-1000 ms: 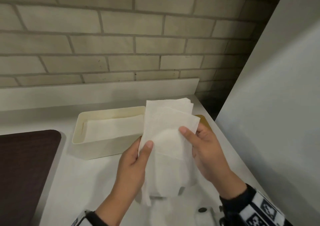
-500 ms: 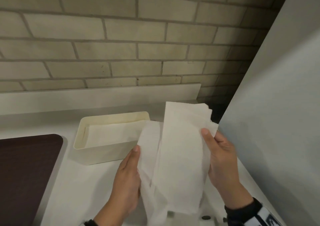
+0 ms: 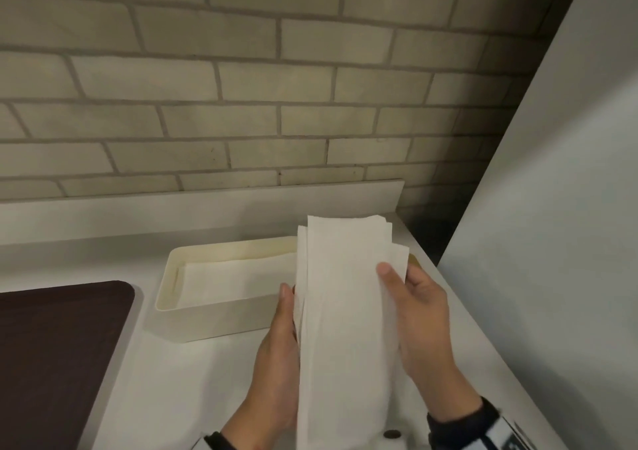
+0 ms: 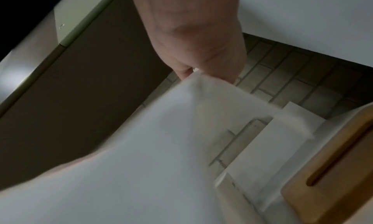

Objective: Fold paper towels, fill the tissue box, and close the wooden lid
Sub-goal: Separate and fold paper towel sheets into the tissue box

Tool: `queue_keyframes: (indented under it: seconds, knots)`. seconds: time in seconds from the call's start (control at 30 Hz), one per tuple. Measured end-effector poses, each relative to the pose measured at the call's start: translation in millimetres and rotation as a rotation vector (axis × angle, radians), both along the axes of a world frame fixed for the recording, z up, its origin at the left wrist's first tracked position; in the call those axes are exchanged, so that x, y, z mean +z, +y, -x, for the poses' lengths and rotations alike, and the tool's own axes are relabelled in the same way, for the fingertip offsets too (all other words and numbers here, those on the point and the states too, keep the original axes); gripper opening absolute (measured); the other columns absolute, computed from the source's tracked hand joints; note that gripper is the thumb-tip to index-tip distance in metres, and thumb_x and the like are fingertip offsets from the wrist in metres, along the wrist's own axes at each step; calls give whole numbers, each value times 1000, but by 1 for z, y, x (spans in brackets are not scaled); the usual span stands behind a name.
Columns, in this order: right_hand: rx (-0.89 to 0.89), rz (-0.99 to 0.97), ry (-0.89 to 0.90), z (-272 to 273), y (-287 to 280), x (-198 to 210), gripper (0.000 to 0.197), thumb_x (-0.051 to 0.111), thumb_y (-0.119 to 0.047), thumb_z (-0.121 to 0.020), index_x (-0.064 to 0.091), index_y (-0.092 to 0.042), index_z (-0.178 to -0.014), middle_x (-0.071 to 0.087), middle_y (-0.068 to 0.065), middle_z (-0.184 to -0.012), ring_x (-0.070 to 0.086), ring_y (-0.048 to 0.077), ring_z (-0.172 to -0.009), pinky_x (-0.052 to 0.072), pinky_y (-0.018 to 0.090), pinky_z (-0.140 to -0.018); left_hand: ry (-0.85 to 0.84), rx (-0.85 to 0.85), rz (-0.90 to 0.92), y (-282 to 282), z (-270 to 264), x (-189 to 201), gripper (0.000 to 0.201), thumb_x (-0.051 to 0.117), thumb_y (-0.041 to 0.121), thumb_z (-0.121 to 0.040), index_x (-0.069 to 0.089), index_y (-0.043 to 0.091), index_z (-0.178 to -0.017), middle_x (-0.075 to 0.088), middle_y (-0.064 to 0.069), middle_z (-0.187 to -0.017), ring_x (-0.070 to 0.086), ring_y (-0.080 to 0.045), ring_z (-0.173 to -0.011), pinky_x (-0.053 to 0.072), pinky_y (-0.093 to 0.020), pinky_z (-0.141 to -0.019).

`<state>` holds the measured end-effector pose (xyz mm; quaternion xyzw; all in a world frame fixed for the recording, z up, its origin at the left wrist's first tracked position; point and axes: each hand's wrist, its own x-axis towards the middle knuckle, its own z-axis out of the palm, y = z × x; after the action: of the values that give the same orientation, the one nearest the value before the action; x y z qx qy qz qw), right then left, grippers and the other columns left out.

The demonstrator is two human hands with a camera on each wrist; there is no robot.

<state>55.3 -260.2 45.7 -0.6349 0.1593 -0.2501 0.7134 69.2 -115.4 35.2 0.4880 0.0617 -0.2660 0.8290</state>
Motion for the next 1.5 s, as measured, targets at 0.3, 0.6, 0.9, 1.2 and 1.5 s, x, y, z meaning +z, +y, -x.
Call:
queue_keyframes:
  seconds: [0.3,0.6,0.9,1.2,1.5]
  knots:
    - [184,44,86,3,19,0,22,46,-47,-86,61,-38,-99,68,-7,-105,67,16,-96,57,32,-79,-221,-34,-40,-4,1,-6,34,62,22,-77,68,11,-109,75,-9,-103,71,-26,-97,52,-43,-89]
    - [343,-180,142,8,29,4,36,34,-54,-86,41,-58,-121,59,-22,-115,62,13,-104,58,24,-74,-260,-53,-70,-1,-3,-9,35,65,25,-76,69,12,-107,75,-7,-102,72,-23,-95,53,-39,-87]
    - [176,-37,139,8,4,-8,40,65,-4,-84,53,-26,-115,75,-2,-88,72,14,-80,56,20,-61,-257,23,23,15,-19,-9,42,55,31,-84,67,4,-114,71,-14,-113,68,-26,-105,56,-34,-88]
    - [-16,542,156,10,33,-7,32,71,-34,-79,50,-42,-102,57,-18,-107,56,2,-95,46,6,-72,-411,75,-145,2,-13,-2,31,45,26,-98,72,12,-107,74,-9,-103,69,-26,-101,49,-43,-96]
    - [-88,706,78,6,42,-13,26,65,-28,-86,68,-22,-112,72,-11,-95,68,5,-86,56,20,-79,-410,53,-173,-6,-6,-3,32,44,27,-98,75,15,-98,76,-9,-93,72,-20,-87,52,-25,-71]
